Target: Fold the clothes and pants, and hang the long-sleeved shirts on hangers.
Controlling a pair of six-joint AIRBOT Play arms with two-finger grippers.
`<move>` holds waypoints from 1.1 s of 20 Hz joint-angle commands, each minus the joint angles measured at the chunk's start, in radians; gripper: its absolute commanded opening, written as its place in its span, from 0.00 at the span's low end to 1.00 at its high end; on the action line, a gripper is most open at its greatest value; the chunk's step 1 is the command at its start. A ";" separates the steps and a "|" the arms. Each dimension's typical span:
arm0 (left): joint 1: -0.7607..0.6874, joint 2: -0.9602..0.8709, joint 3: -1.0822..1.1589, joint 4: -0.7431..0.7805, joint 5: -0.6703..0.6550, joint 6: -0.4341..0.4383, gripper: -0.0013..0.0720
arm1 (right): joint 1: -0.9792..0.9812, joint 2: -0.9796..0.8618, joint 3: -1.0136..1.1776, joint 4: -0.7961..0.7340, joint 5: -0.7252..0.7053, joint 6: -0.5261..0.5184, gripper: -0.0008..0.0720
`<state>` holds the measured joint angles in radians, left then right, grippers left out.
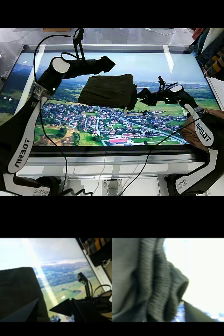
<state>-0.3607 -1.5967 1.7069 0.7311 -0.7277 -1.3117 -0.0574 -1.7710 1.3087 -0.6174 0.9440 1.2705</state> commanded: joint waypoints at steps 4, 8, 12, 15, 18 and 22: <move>0.000 0.001 0.001 0.000 -0.004 0.000 0.63 | -0.065 0.000 0.000 -0.030 0.026 -0.003 0.54; 0.000 0.001 0.001 0.000 -0.003 0.000 0.63 | -0.113 -0.021 -0.010 0.090 0.200 -0.086 0.54; -0.001 0.001 0.001 0.000 -0.004 0.000 0.63 | -0.028 -0.080 -0.034 0.282 0.135 -0.113 0.78; -0.001 0.001 0.001 0.000 -0.004 0.000 0.63 | 0.040 -0.089 -0.031 0.390 0.022 -0.113 0.82; -0.001 0.001 0.001 0.000 -0.004 0.000 0.63 | 0.058 -0.089 -0.031 0.487 -0.013 -0.115 0.84; -0.001 0.001 0.001 0.000 -0.004 0.000 0.63 | 0.054 -0.089 -0.031 0.529 -0.001 -0.140 0.86</move>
<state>-0.3607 -1.5967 1.7069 0.7311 -0.7319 -1.3121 -0.0101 -1.8584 1.2785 -0.1535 0.9489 1.1522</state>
